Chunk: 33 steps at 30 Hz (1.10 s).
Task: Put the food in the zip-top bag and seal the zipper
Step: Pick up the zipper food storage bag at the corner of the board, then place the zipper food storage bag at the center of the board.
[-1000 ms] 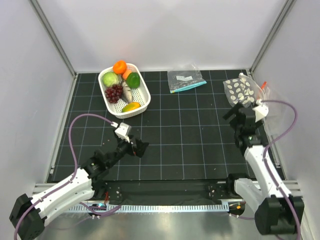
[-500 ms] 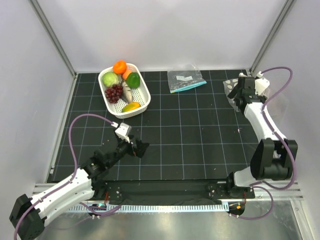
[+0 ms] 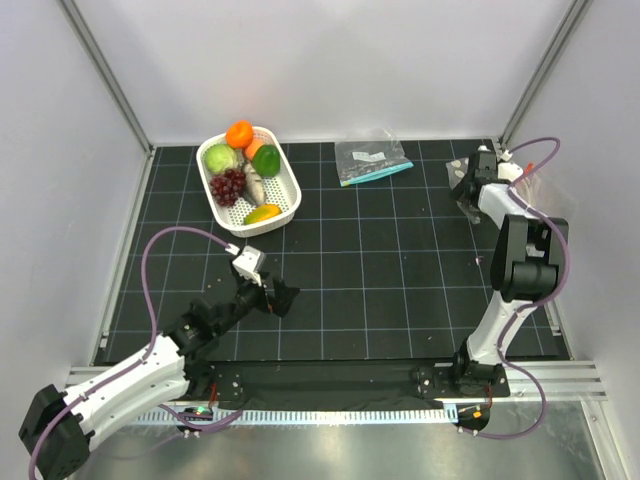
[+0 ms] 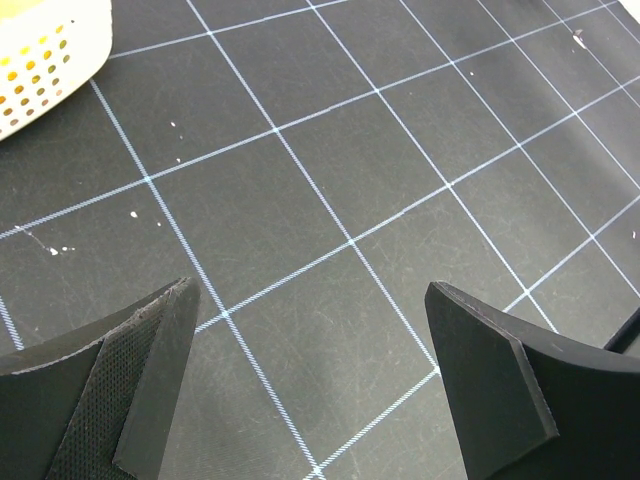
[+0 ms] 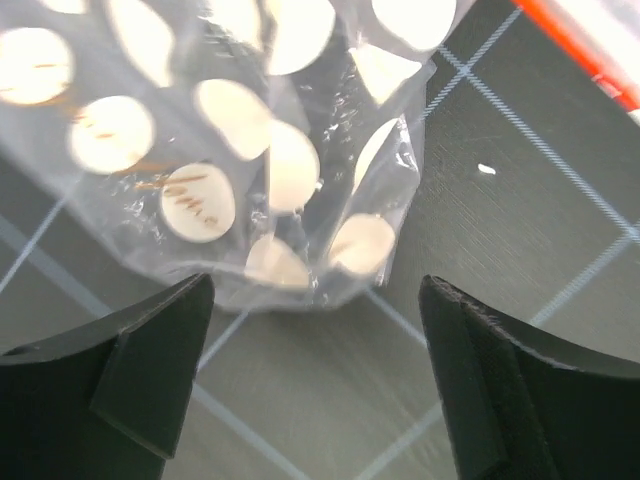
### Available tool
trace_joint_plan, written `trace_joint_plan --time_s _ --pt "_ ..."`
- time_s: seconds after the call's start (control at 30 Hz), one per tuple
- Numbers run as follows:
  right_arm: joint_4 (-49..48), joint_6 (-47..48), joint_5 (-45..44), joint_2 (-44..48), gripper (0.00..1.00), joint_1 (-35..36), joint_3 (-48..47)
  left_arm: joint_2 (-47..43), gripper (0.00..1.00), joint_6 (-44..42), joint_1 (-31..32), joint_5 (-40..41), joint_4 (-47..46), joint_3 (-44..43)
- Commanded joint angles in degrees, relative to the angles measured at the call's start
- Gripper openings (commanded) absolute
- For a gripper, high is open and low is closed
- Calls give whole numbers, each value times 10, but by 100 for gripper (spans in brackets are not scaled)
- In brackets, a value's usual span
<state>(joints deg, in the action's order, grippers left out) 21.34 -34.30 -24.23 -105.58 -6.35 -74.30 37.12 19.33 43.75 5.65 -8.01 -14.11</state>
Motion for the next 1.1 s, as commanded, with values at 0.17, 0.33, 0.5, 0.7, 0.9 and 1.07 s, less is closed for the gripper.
trace_joint_plan --time_s 0.17,0.33,0.5,0.7,0.9,1.07 --pt "-101 -8 24 -3 3 2 27 -7 100 4 -1 -13 -28 -23" --pt "-102 33 -19 80 1 90 77 -11 100 6 -1 -14 -28 -24" --pt "-90 20 -64 198 1 225 179 -21 100 10 -1 -17 -25 -22" --pt "-94 0 -35 365 27 345 282 -21 100 11 0 -15 -24 -23" --pt "-77 50 58 413 88 358 257 -17 100 9 -1 -11 -21 -25" --pt "-32 81 84 384 88 315 188 -18 100 10 0 -5 -18 -24"
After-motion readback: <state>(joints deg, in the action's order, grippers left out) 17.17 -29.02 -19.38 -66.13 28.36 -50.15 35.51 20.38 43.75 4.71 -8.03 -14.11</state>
